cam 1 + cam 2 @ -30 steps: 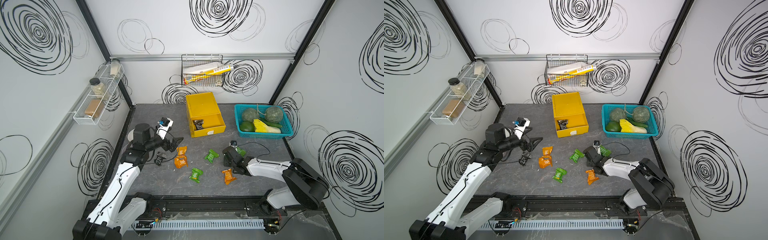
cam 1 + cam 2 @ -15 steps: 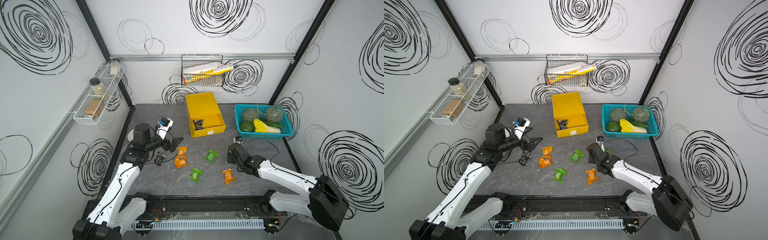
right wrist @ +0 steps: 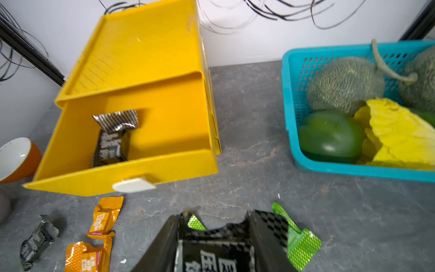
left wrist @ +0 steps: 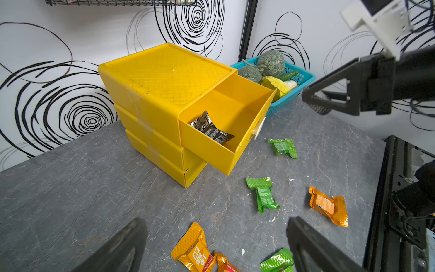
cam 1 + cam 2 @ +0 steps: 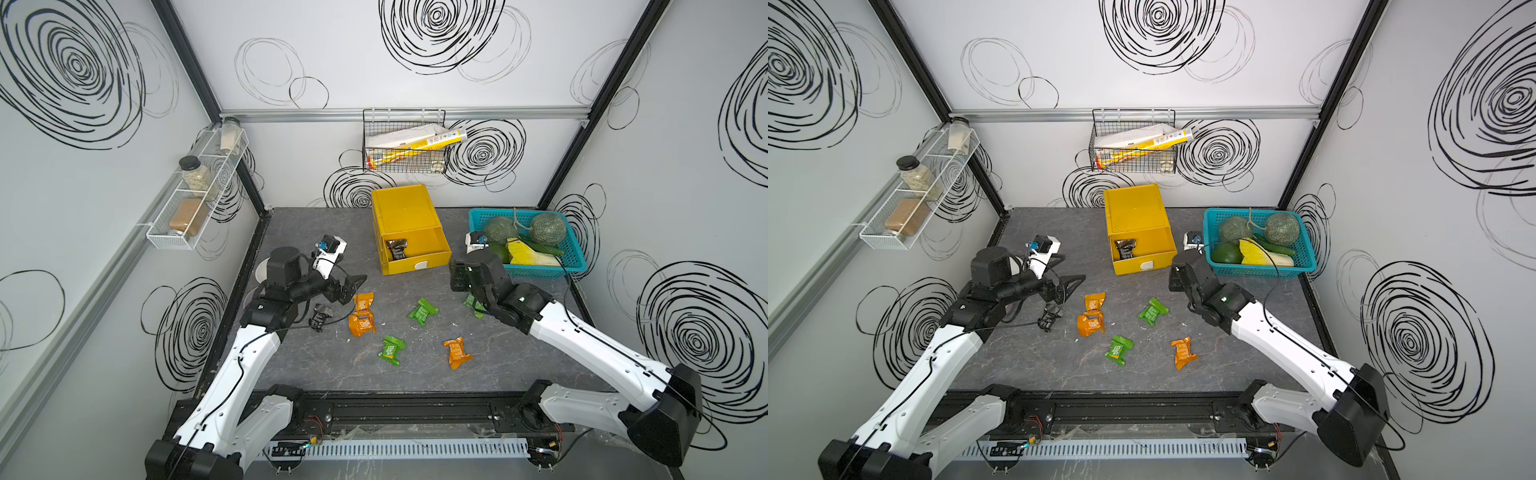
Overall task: Place the cookies into the drawer by color
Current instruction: Place the cookie in the drawer.
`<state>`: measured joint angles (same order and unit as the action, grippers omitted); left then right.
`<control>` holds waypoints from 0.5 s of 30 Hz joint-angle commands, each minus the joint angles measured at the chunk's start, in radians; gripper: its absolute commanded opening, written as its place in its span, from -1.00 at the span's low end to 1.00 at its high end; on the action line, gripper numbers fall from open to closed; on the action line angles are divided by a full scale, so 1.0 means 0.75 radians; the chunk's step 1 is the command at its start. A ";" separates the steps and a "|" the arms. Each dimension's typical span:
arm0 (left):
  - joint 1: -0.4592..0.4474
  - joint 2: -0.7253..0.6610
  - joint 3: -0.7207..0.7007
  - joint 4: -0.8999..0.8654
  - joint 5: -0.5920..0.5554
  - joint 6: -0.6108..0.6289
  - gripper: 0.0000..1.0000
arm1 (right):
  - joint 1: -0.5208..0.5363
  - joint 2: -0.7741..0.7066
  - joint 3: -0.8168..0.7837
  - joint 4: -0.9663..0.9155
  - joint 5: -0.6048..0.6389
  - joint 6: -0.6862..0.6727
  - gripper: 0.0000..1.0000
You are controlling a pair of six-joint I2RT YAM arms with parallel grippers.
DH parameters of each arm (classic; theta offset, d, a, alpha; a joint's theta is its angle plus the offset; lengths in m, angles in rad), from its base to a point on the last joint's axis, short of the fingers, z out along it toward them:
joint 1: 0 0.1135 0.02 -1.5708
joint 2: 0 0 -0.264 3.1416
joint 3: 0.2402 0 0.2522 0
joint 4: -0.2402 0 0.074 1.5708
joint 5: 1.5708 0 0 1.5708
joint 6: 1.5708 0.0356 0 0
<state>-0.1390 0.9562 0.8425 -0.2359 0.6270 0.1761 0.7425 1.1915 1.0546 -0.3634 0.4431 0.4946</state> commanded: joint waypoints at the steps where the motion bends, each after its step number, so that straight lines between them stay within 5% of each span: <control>1: 0.005 -0.016 -0.005 0.063 0.007 0.014 0.98 | -0.004 0.073 0.125 -0.013 -0.014 -0.119 -0.20; 15: 0.002 -0.033 -0.001 0.054 0.009 0.018 0.98 | -0.005 0.534 0.578 0.018 -0.058 -0.300 -0.20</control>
<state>-0.1375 0.9497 0.8425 -0.2352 0.6273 0.1761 0.7425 1.5543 1.4357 -0.3519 0.4046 0.3180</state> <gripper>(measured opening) 0.990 0.449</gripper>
